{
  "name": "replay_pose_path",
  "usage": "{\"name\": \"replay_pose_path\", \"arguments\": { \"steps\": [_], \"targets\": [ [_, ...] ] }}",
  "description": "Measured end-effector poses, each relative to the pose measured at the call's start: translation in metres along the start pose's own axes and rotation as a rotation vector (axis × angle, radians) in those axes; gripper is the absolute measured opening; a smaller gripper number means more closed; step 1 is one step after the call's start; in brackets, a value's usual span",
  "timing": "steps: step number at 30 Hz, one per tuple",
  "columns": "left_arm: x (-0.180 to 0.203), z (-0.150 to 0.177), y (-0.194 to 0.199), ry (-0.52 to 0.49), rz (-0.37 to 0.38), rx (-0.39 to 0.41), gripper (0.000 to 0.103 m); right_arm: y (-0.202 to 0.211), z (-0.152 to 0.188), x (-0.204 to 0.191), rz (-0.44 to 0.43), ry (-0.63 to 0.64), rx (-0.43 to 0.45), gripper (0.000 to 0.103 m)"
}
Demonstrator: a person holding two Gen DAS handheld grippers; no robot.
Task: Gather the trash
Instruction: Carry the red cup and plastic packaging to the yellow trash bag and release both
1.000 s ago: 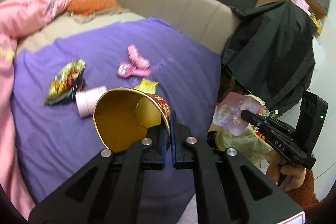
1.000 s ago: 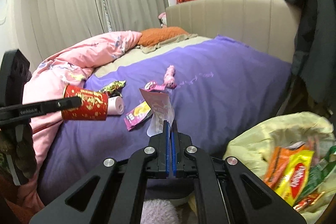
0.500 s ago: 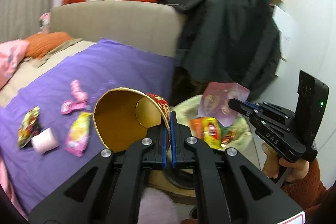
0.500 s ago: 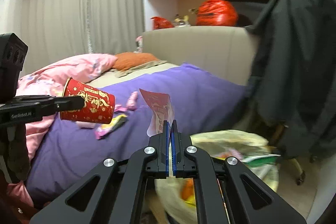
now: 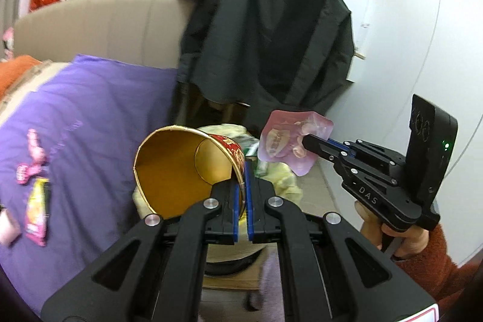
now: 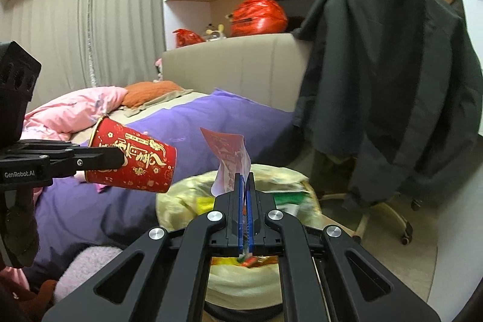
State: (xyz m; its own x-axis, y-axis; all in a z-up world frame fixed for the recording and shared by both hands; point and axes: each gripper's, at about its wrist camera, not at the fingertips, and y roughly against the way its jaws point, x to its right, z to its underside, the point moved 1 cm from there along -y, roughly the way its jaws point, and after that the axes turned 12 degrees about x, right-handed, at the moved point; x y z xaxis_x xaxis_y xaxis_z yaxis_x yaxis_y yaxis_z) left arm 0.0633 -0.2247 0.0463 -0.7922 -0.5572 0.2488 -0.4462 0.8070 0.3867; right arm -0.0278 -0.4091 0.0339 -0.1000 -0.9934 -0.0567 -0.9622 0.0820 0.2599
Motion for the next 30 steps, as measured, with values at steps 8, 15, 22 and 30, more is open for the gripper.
{"name": "replay_pose_path", "arguments": {
  "steps": [8, 15, 22, 30],
  "targets": [
    [-0.004, 0.018, -0.07, 0.101, 0.162, -0.142, 0.003, -0.01, 0.006, 0.03, 0.045, -0.016, -0.028, 0.004],
    [-0.034, 0.046, -0.125, 0.067, 0.049, -0.265, 0.003, -0.055, 0.027, 0.033, 0.038, 0.003, -0.137, 0.004],
    [-0.044, 0.051, -0.125, 0.028, 0.047, -0.267, 0.004, -0.11, 0.05, 0.031, -0.002, -0.003, -0.24, 0.004],
    [-0.056, 0.056, -0.129, 0.081, 0.066, -0.293, 0.005, -0.119, 0.064, 0.026, 0.0, 0.0, -0.283, 0.004]
  ]
}}
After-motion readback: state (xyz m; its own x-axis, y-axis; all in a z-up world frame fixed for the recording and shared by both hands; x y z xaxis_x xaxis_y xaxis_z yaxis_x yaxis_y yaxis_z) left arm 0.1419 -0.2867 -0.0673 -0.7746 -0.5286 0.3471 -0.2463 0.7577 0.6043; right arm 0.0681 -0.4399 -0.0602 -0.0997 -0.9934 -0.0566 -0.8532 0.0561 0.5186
